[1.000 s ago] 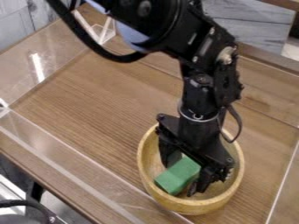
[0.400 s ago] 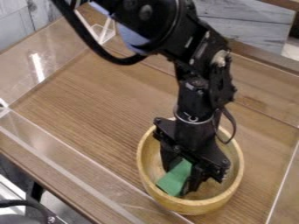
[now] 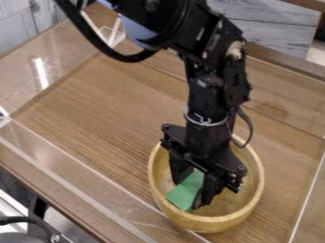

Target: Remove the green block from inside the brown bowl and put it on the table

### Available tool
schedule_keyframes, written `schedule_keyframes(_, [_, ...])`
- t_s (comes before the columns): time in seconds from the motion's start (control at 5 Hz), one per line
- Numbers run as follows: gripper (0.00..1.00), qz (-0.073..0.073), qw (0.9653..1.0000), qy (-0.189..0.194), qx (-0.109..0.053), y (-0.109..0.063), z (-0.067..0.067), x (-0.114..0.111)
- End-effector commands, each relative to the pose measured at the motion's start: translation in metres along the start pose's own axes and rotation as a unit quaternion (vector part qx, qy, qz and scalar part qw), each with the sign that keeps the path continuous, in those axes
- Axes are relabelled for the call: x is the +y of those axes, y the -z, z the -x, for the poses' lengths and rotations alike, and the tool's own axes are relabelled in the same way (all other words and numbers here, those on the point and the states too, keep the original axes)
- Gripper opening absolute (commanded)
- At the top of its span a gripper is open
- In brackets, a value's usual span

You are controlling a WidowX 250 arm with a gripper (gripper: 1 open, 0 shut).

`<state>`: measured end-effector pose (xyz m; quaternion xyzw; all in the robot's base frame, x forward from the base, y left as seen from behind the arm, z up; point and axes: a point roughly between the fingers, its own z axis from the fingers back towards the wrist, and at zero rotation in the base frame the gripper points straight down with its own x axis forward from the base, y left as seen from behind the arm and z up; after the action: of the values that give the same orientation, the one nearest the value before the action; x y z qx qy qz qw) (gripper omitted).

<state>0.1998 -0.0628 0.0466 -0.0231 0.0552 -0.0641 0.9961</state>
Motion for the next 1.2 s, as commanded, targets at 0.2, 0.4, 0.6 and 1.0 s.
schedule_keyframes(0.2, [0.00,0.015,0.9997,-0.015,-0.014,-0.025,-0.003,0.005])
schedule_keyframes(0.4, [0.00,0.022,0.9994,-0.024,-0.012,-0.035,-0.003,0.008])
schedule_keyframes(0.6, [0.00,0.029,0.9990,-0.032,-0.015,-0.044,-0.005,0.011])
schedule_keyframes(1.0, [0.00,0.038,0.9983,-0.038,-0.023,-0.051,-0.010,0.015])
